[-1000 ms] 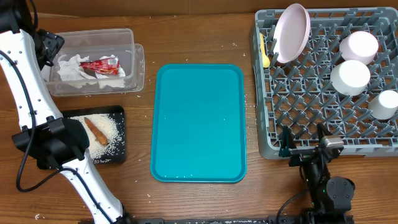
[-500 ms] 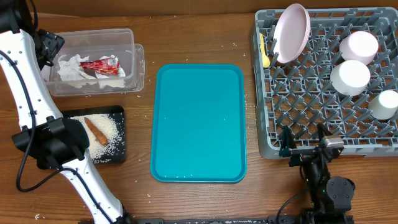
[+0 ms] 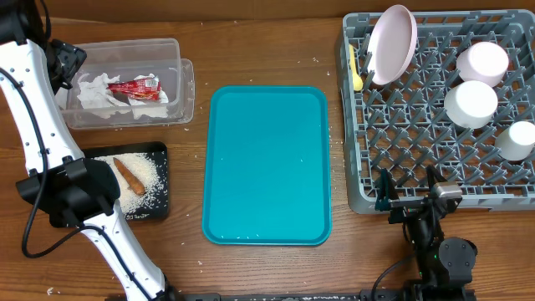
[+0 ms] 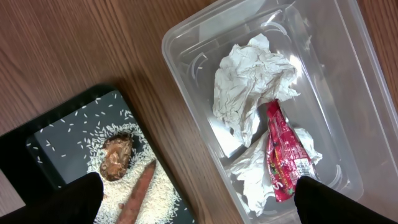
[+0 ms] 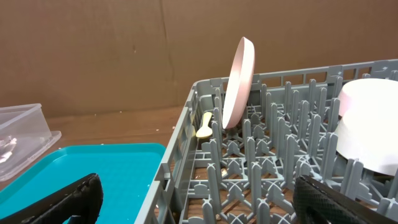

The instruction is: Sort waste into correct bins and load items into the dishwasher

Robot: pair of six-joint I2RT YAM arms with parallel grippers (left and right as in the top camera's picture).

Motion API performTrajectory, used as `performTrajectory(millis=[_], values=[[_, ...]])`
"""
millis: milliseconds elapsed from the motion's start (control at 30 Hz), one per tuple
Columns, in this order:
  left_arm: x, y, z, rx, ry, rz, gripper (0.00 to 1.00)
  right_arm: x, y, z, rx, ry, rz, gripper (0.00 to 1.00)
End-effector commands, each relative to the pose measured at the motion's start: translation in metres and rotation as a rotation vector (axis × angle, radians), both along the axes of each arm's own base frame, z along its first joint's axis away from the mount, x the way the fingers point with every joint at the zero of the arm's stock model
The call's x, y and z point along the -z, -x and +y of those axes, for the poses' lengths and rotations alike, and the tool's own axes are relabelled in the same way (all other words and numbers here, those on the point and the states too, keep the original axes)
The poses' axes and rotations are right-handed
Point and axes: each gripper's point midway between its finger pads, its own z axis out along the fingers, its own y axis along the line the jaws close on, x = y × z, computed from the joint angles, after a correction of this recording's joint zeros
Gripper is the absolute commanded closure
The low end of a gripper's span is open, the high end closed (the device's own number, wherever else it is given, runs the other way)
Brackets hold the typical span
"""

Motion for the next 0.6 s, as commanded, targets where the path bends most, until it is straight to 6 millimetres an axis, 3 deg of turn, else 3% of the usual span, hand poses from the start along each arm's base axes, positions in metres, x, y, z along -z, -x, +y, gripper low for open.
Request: performTrajectory(millis=[0,133,333,467,567], values=[[-0.002,-0.001,-0.002,0.008,-0.003,-0.005,0.00,0.002,0.000,-0.001,0.008,0.003,-0.004,0.00],[-0.005,-0.001,-0.006,0.020,-0.020,0.001,0.00,0.002,0.000,-0.001,0.008,0.003,-0.004,0.00],[-0.015,0.010,-0.035,0.313,-0.069,0.112,0.00,0.002,0.000,-0.001,0.008,0.003,-0.004,0.00],[-0.010,0.031,-0.055,0.438,-0.064,0.190,0.00,0.002,0.000,-0.001,0.008,0.003,-0.004,0.00],[-0.003,0.059,-0.063,0.448,-0.039,0.247,0.00,0.002,0.000,-0.001,0.008,0.003,-0.004,0.00]])
